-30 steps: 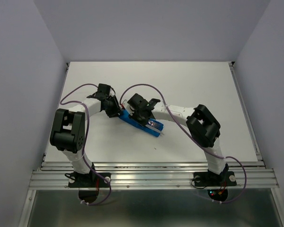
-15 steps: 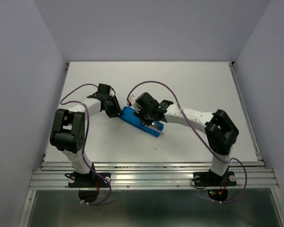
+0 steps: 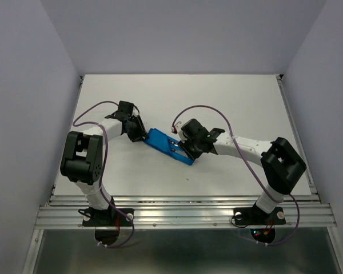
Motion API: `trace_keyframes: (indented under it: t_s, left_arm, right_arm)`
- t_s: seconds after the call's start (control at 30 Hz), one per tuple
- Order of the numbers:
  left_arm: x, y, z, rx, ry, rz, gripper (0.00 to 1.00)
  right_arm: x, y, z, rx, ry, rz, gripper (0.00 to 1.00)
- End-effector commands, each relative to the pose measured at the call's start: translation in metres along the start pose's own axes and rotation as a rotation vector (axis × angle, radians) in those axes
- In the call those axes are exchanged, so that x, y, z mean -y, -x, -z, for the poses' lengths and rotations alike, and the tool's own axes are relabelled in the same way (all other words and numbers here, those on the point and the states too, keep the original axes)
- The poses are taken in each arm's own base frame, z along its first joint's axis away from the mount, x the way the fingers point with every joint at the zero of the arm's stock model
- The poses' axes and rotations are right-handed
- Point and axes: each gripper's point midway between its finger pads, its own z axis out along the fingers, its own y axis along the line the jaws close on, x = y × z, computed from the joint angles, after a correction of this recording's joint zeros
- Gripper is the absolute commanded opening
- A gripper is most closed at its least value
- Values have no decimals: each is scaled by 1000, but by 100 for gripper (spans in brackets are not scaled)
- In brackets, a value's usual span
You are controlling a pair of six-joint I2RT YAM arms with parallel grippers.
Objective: Fold the napkin into a case and place the utensils inside
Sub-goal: Stuff the knife into the folded napkin.
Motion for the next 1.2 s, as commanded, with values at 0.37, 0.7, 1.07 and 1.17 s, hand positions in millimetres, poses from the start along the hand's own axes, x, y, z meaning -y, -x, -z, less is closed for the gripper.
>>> trace_keyframes:
  t_s: [0.37,0.7,1.07,1.17]
  left_arm:
    - [7,0,4,5,-21,-15,43]
    - [6,1,3,3,-18,-14,43]
    - [7,1,3,4,-20,-16,43]
    - [7,1,3,5,-21,-16,43]
  right_arm:
    - [4,-35,12,7,16,-82,43]
    - [0,-37,-1,-13,46,-60,34]
    - [-2,-39,-6,-24,57,-54,24]
    - [-2,-35,-3,-12,55,-52,18]
